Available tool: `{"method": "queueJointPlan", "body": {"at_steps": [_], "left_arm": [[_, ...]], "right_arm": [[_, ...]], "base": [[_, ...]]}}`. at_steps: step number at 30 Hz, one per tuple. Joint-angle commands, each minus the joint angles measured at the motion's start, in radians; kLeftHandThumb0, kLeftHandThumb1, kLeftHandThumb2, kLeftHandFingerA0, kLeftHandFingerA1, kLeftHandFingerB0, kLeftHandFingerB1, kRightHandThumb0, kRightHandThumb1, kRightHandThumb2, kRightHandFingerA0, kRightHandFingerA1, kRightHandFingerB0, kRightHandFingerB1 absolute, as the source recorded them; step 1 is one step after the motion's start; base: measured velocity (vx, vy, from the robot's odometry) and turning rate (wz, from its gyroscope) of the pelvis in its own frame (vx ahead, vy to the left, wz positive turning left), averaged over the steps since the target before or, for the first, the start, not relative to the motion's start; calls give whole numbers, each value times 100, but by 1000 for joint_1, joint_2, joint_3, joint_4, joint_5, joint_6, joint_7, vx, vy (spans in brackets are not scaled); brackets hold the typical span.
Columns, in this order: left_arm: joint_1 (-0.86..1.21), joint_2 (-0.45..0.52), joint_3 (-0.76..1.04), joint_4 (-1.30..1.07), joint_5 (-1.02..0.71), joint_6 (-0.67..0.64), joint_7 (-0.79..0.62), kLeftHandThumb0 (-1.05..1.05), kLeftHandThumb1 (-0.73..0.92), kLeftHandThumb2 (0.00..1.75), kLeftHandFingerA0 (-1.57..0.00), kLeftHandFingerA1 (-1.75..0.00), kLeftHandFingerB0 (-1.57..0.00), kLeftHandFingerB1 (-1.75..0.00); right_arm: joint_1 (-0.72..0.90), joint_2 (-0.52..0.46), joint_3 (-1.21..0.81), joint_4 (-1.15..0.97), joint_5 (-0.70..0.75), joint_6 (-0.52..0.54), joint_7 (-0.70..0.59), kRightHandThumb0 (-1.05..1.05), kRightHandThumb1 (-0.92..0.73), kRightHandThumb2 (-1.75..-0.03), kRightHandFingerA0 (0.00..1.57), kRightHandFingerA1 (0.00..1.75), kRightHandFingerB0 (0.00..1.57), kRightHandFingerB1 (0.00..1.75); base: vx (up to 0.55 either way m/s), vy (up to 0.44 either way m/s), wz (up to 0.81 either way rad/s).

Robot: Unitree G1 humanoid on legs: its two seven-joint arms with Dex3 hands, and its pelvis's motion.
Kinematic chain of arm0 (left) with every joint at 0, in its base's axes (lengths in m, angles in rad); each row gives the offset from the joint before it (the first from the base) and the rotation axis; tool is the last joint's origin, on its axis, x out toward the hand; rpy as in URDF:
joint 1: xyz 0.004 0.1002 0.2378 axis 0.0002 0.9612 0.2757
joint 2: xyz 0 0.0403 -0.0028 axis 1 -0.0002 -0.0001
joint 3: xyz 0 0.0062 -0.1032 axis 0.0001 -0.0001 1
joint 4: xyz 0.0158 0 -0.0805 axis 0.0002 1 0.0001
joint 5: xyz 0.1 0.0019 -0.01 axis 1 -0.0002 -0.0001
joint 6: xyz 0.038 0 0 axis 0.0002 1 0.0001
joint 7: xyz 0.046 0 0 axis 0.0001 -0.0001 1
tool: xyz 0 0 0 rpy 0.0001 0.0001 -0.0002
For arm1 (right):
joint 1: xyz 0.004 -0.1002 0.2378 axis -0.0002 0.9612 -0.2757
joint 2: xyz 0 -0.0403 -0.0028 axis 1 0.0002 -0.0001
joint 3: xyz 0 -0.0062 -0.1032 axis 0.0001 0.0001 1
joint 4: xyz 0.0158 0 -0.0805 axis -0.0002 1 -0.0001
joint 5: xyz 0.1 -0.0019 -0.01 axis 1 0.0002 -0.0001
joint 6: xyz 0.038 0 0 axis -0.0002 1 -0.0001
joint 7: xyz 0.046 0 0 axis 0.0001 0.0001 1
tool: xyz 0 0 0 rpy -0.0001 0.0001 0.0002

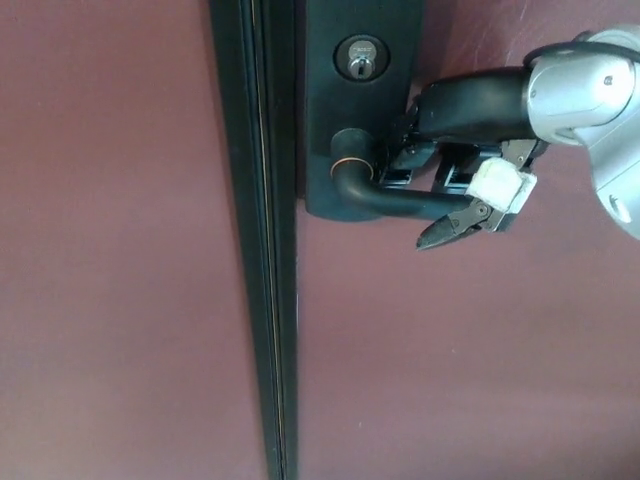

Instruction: The robot walks towards the door handle and put its right hand on it and twist the handle

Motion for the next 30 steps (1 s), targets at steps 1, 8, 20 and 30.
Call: {"method": "queueJointPlan", "body": {"at_steps": [1, 8, 20, 30], "left_arm": [[10, -2, 2, -4, 4, -6, -15, -15, 38, 66, -69, -85, -56, -69], [12, -5, -1, 1, 10, -7, -5, -16, 38, 66, -69, -85, -56, -69], [16, -2, -2, 0, 7, -9, -15, -16, 38, 66, -70, -85, -56, -69], [14, -4, -8, 1, 14, -9, -6, -15, 38, 66, -68, -85, -57, -69]], "right_arm": [[51, 20, 22, 43, -35, -13, 13, -61, -45, -78, 58, 57, 39, 46], [65, 37, 17, 56, -53, -15, 11, -59, -45, -77, 59, 57, 39, 46], [122, 27, -50, 55, -66, -140, -42, -22, -52, -56, 89, 55, 80, 50], [130, 29, -88, 53, -75, -168, -40, -19, -52, -56, 90, 55, 80, 50]], "base": [[0, 0, 0], [0, 0, 0], [0, 0, 0], [0, 0, 0]]}}
